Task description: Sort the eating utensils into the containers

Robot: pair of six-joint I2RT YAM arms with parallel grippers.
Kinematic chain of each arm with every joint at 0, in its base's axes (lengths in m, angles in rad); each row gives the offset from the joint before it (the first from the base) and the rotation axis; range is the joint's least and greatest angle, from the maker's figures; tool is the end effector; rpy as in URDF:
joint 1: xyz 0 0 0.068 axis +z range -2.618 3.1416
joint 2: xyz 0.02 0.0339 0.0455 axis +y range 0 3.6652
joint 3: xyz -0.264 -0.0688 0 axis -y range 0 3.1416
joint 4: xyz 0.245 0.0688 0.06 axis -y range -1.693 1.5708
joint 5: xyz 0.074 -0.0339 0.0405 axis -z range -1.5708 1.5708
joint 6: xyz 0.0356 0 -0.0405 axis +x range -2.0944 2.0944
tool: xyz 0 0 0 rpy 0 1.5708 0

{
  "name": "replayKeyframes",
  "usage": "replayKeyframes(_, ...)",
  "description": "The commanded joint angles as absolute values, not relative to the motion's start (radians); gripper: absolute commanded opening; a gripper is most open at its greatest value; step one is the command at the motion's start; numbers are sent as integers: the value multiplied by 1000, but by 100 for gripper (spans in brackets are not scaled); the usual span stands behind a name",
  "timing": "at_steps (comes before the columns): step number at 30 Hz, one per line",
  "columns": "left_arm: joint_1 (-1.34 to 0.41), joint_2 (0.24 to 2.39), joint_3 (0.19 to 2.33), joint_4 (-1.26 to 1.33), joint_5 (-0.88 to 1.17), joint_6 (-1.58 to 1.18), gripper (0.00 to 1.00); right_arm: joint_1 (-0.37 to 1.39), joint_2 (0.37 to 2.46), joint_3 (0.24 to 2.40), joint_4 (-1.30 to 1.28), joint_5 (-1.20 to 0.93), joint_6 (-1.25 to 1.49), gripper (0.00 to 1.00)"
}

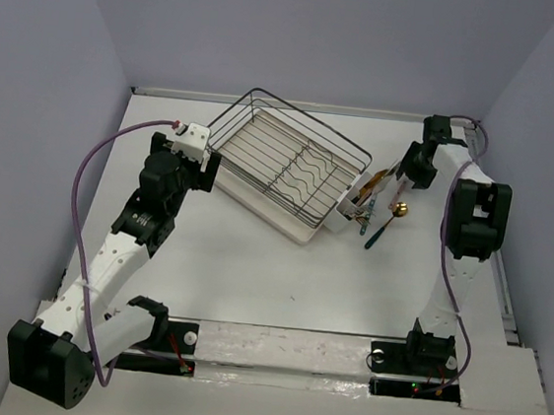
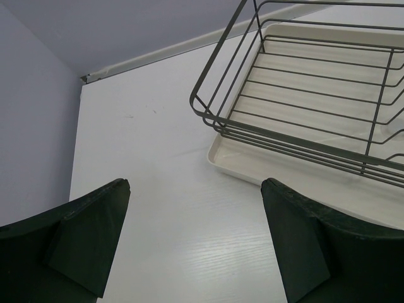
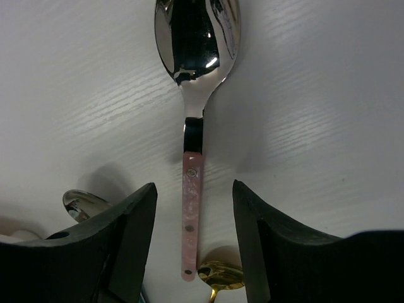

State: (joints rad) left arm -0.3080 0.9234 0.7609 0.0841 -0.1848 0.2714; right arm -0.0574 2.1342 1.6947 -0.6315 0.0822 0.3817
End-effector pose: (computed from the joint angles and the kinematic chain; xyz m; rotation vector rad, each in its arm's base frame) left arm 0.2125 -0.0607 0.3351 0.3345 1.6150 0.1244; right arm 0.4598 -0.0293 0.1907 0.6010 2.5662 0.0016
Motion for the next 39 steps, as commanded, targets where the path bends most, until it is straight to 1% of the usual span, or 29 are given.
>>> replayKeyframes(1,-295,928,767,120,-190,261,99,-46,2175,1785,-672,146,350,57)
replayKeyframes(5,-282,930,767,120,-192,261,99,-37,2230,1818,-692,187,333,57)
replayKeyframes(9,-272,928,765,121,-192,262,99,-26,2275,1844,-733,242,299,47)
replayKeyframes(10,-270,930,764,123,-192,264,99,-17,2282,1839,-736,256,295,39)
replayKeyframes(11,-270,928,764,124,-192,265,99,-17,2287,1838,-744,255,296,34)
replayKeyframes(12,-268,928,762,124,-193,267,99,-17,2295,1836,-744,253,301,23)
replayKeyframes(15,-268,933,764,124,-193,270,99,-17,2302,1836,-733,245,307,0)
replayKeyframes(18,-268,934,773,121,-195,275,99,-17,2290,1832,-692,250,301,0)
replayKeyframes(19,-268,933,779,118,-198,278,99,-17,2251,1822,-668,253,296,0)
replayKeyframes(22,-267,931,784,106,-212,288,99,-17,2151,1741,-514,244,265,0)
replayKeyframes(23,-267,928,782,104,-215,293,99,-17,2076,1720,-467,239,255,0)
replayKeyframes(26,-262,927,785,98,-218,298,99,-17,1955,1632,-239,223,213,0)
replayKeyframes(27,-261,928,785,97,-216,295,99,-17,1869,1576,-183,175,195,0)
replayKeyframes(29,-259,931,790,97,-210,290,99,-17,1777,1498,-60,102,186,0)
replayKeyframes(30,-256,931,792,98,-207,285,99,-17,1694,1414,81,13,180,0)
replayKeyframes(34,-253,937,798,100,-187,276,99,-5,1556,1281,270,-170,190,0)
replayKeyframes(36,-252,937,799,100,-183,275,99,20,1513,1227,392,-233,181,0)
replayKeyframes(38,-253,939,804,101,-176,270,99,49,1460,1128,506,-285,172,0)
replayKeyframes(39,-252,939,804,101,-175,268,99,61,1447,1097,625,-340,161,0)
